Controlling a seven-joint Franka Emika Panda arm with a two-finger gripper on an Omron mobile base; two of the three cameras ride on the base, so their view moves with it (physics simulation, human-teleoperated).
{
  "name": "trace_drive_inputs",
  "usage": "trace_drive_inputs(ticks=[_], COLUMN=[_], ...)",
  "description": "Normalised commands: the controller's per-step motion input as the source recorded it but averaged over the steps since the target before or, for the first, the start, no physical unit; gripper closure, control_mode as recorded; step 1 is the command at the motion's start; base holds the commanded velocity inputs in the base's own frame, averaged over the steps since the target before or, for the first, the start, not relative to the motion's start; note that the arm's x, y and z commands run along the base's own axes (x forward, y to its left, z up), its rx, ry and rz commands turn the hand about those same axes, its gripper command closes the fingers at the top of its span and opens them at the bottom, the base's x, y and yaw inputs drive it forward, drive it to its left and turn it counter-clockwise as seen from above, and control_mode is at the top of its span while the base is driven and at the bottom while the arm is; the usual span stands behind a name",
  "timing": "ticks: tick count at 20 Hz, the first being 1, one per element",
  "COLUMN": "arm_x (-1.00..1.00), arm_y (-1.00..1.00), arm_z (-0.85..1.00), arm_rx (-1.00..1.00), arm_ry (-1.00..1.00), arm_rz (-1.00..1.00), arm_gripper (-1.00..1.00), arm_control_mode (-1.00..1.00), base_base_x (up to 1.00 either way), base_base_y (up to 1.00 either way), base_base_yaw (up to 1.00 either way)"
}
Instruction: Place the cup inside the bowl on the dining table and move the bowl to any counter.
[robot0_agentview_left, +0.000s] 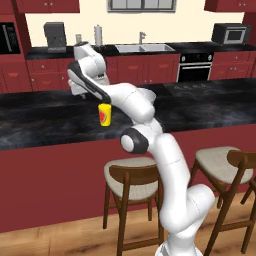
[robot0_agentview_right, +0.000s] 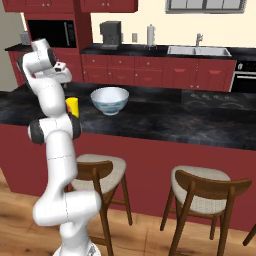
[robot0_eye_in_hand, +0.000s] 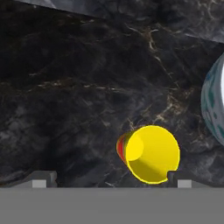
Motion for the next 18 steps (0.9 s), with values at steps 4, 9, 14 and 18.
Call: trace_drive_inputs(ticks=[4,9,14,18], arm_x=[0.29,0.38,0.21,0.12], arm_y=[0.0,-0.02,0.0,0.0], arm_z=[-0.21,-0.03,-0.02,-0.04], arm_rx=[0.0,0.0,0.0,0.0], arm_ry=[0.08,0.11,0.12,0.11], arm_rz=[0.0,0.01,0.0,0.0], arm_gripper=[-1.0,-1.0,-1.0,-1.0], arm_control_mode=[-1.0,-1.0,-1.0,-1.0], base_base_x=[0.0,0.0,0.0,0.0], base_base_y=[0.0,0.0,0.0,0.0], base_base_yaw=[0.0,0.0,0.0,0.0])
